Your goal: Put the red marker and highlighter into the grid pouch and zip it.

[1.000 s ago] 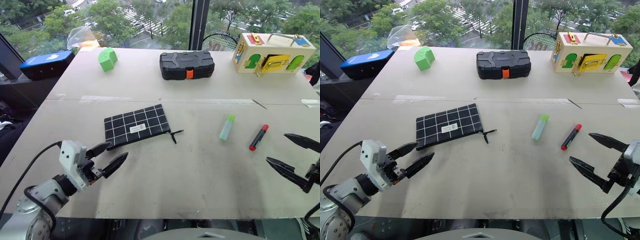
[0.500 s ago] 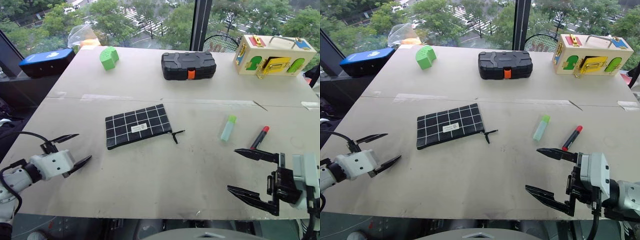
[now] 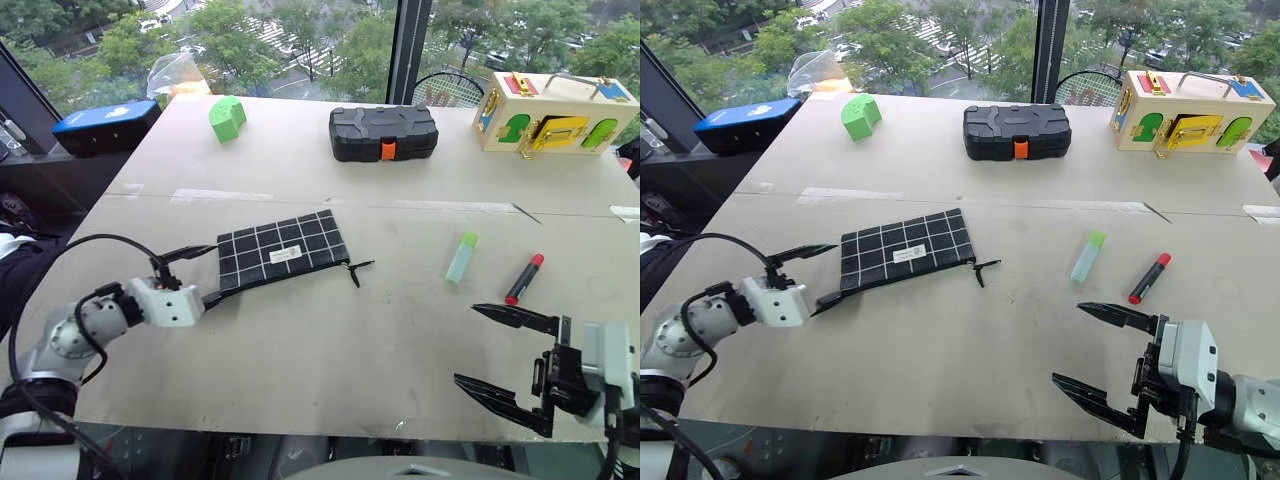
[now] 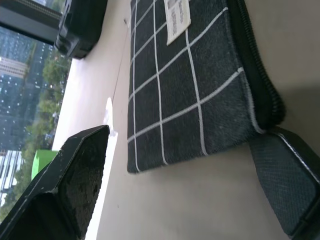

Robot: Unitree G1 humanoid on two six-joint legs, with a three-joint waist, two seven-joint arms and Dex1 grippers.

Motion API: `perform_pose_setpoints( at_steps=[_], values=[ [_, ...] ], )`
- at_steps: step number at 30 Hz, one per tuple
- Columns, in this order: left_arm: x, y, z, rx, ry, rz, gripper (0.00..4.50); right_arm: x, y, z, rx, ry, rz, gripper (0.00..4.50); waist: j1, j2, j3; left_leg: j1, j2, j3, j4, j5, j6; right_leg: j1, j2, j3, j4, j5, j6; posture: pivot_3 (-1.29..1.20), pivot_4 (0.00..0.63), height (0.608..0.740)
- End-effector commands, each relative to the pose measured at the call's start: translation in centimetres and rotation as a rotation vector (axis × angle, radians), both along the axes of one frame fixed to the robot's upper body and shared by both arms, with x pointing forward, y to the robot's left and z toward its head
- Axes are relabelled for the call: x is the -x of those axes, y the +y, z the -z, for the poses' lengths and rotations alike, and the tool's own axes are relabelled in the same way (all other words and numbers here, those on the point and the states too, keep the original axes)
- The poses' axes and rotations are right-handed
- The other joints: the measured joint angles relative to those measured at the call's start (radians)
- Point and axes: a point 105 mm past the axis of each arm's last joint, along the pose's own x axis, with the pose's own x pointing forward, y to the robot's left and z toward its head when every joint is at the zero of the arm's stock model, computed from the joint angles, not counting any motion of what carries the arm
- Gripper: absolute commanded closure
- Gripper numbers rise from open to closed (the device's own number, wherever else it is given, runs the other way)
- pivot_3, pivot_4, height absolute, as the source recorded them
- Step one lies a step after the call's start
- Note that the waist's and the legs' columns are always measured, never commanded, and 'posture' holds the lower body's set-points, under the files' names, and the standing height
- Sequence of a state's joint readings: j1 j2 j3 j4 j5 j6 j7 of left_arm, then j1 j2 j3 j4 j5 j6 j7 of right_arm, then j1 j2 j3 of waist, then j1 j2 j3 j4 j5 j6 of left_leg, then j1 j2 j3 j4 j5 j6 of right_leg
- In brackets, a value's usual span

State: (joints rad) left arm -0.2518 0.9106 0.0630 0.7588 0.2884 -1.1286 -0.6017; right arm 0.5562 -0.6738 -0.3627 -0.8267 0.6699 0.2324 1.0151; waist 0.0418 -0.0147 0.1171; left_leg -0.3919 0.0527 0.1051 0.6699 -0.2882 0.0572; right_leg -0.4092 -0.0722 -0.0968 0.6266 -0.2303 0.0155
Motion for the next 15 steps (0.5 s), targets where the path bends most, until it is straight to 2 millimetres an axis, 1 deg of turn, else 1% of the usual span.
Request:
perform_pose_setpoints(
  at_steps=[1, 5, 6, 7, 9, 11, 12, 13, 15],
  values=[
    [-0.3, -2.0, 2.3, -0.027, 0.058, 0.053, 0.09, 0.1, 0.4, -0.6, -0.006, -0.035, 0.001, 0.00, 0.001, 0.003, -0.002, 0.000, 0.000, 0.000, 0.000, 0.000, 0.000, 0.000, 0.000, 0.000, 0.000, 0.000, 0.000, 0.00, 0.150, 0.740],
    [-0.6, -3.1, 2.9, -0.031, 0.064, 0.078, 0.09, -0.1, 0.4, -0.7, -0.005, -0.040, 0.018, 0.00, 0.001, 0.005, -0.002, 0.003, 0.000, 0.000, 0.000, 0.000, 0.000, 0.003, 0.001, 0.000, 0.000, 0.000, 0.000, 0.00, 0.150, 0.740],
    [-0.7, -3.6, 2.9, -0.027, 0.063, 0.096, 0.59, -0.2, 0.4, -0.7, -0.003, -0.041, 0.023, 0.00, 0.001, 0.005, -0.002, 0.005, 0.000, 0.000, 0.000, 0.000, 0.000, 0.005, 0.001, 0.000, 0.000, 0.000, 0.001, 0.00, 0.150, 0.740],
    [-0.7, -4.2, 3.0, -0.017, 0.062, 0.110, 0.74, -0.2, 0.5, -0.7, -0.001, -0.042, 0.026, 0.00, 0.000, 0.006, -0.002, 0.009, 0.000, 0.001, -0.001, 0.000, 0.000, 0.007, 0.000, 0.001, 0.000, -0.003, 0.003, 0.00, 0.150, 0.740],
    [-0.9, -5.0, 3.0, 0.001, 0.060, 0.117, 1.63, -0.4, 0.6, -0.8, -0.001, -0.044, 0.031, 0.00, 0.001, 0.006, -0.002, 0.009, 0.000, 0.001, -0.001, -0.001, 0.001, 0.007, -0.001, 0.002, 0.000, -0.004, 0.002, 0.00, 0.150, 0.740],
    [-1.0, -5.8, 3.1, 0.016, 0.055, 0.126, 2.39, -0.5, 0.7, -0.9, -0.002, -0.046, 0.036, 0.00, 0.001, 0.005, -0.002, 0.009, 0.000, 0.001, 0.000, -0.001, 0.001, 0.007, -0.002, 0.002, 0.000, -0.003, 0.002, 0.00, 0.150, 0.740],
    [-1.0, -6.2, 3.1, 0.022, 0.053, 0.129, 2.91, -0.5, 0.8, -0.9, -0.002, -0.047, 0.038, 0.00, 0.001, 0.005, -0.003, 0.008, 0.000, 0.001, 0.000, -0.001, 0.001, 0.007, -0.002, 0.002, 0.000, -0.003, 0.002, 0.00, 0.150, 0.740],
    [-1.1, -6.7, 3.1, 0.028, 0.048, 0.134, 2.91, -0.5, 0.8, -0.9, -0.002, -0.047, 0.041, 0.00, 0.001, 0.006, -0.003, 0.009, 0.000, 0.001, 0.000, -0.001, 0.001, 0.007, -0.002, 0.002, 0.000, -0.002, -0.001, 0.00, 0.150, 0.740],
    [-1.1, -7.4, 3.1, 0.033, 0.043, 0.138, 2.91, -0.6, 1.0, -1.0, -0.002, -0.048, 0.045, 0.00, 0.000, 0.008, -0.004, 0.009, 0.000, 0.001, 0.000, -0.001, 0.001, 0.007, -0.002, 0.002, 0.000, -0.001, 0.000, 0.00, 0.150, 0.740]
  ],
)
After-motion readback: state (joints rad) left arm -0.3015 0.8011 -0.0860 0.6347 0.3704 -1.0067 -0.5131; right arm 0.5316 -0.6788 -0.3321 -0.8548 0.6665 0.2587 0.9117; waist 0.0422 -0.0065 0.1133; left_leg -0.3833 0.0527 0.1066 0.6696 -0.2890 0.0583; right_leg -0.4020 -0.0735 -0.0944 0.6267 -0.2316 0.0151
